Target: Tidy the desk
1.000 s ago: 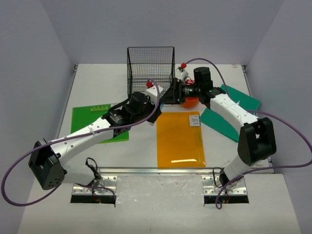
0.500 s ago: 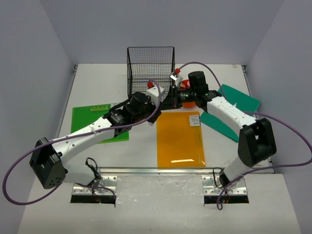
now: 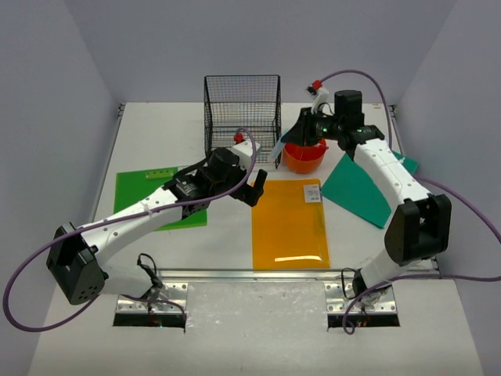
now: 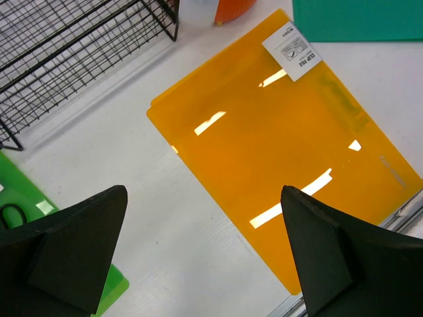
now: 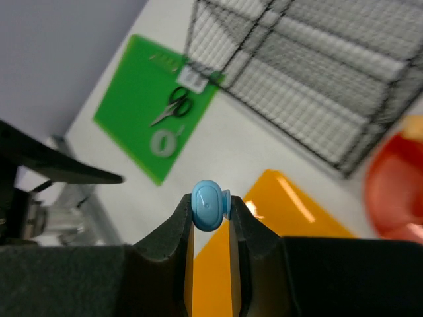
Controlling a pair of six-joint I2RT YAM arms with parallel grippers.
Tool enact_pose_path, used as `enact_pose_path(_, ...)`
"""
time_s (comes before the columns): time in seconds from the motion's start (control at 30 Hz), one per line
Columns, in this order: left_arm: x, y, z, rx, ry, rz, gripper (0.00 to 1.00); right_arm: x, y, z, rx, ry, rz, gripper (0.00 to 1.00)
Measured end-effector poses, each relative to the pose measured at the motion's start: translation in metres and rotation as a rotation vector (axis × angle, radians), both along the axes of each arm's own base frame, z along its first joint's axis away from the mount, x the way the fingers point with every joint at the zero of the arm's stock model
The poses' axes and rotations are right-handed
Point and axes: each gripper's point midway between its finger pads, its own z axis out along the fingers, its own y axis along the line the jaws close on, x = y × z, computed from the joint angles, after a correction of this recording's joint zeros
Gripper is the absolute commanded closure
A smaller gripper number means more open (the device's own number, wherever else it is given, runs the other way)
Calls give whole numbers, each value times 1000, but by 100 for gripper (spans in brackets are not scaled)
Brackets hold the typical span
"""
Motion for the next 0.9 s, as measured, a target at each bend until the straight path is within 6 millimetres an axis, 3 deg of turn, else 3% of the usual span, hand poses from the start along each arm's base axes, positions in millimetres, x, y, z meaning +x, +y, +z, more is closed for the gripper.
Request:
enact_pose_path(0.13,1,8,1,-1,8,22,0,42,-53,22,-119,-166,-140,100)
enact_pose_path(0.23,2,9,2,-5,7,32,0,60,-71,31,-197,-255,-188,100)
enact_pose_path(0.4,3,12,2,0,9,43,0,87,-80,22,-290,-317,-215,100)
enact_pose_path(0.67,9,22,-1,17,14,79,0,119,-89,-22,-392,-292,-225,100)
enact_pose_path(0.9,11,29,-4,29,24,98,0,136,-91,-28,-414,-304,-236,100)
